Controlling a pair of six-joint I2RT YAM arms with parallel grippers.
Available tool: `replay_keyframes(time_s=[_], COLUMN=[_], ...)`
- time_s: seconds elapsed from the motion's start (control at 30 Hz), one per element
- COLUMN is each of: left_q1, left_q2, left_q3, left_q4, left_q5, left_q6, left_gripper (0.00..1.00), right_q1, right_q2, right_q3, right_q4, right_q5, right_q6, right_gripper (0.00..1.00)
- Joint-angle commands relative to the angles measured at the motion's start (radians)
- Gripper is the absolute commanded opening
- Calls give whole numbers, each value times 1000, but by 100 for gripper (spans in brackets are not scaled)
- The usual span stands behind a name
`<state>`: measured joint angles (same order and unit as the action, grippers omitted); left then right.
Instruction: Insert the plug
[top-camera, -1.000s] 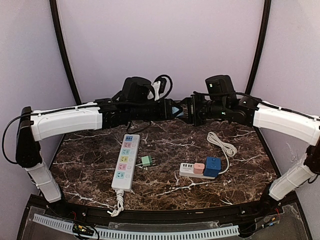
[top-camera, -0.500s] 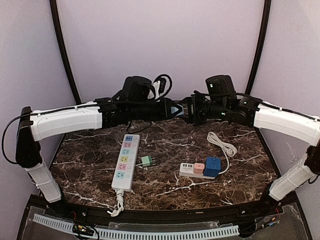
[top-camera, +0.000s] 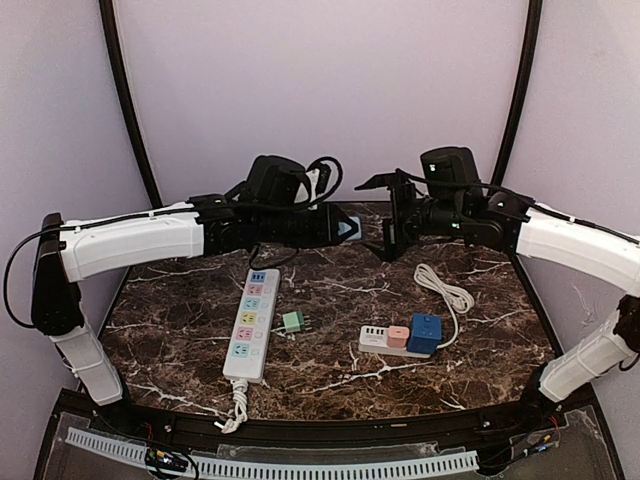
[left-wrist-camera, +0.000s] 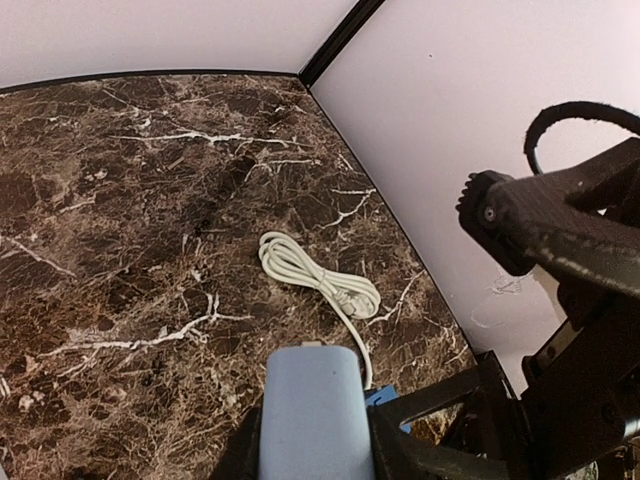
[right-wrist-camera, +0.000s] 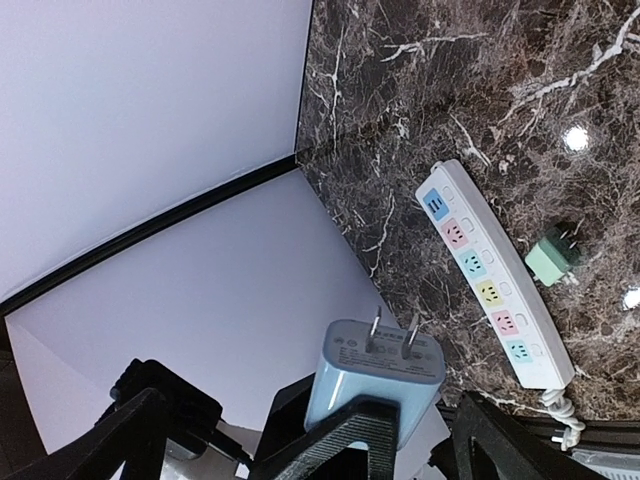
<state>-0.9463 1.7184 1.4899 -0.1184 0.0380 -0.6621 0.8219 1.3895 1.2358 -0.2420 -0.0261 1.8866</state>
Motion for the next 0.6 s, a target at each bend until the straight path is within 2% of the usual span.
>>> replay_keyframes(time_s=[0.0,0.4,0.57], left_q1=[2,5,28], left_q2=[-80,-235,-269], left_q3=[9,-49,2], left_q4=[-95,-325,-533], left_q5=[-24,-136,-134], left_q6=[23,112,128], left_gripper=[1,1,1], right_q1=[-19,-72,-79], right_q2=[-38,-160,-189], right_q3=[-30,-231,-210], right_q4=[-41,-147,-222], right_q5=[-10,75,118], right_q6=[-84,-362,-510], right_gripper=[99,99,99])
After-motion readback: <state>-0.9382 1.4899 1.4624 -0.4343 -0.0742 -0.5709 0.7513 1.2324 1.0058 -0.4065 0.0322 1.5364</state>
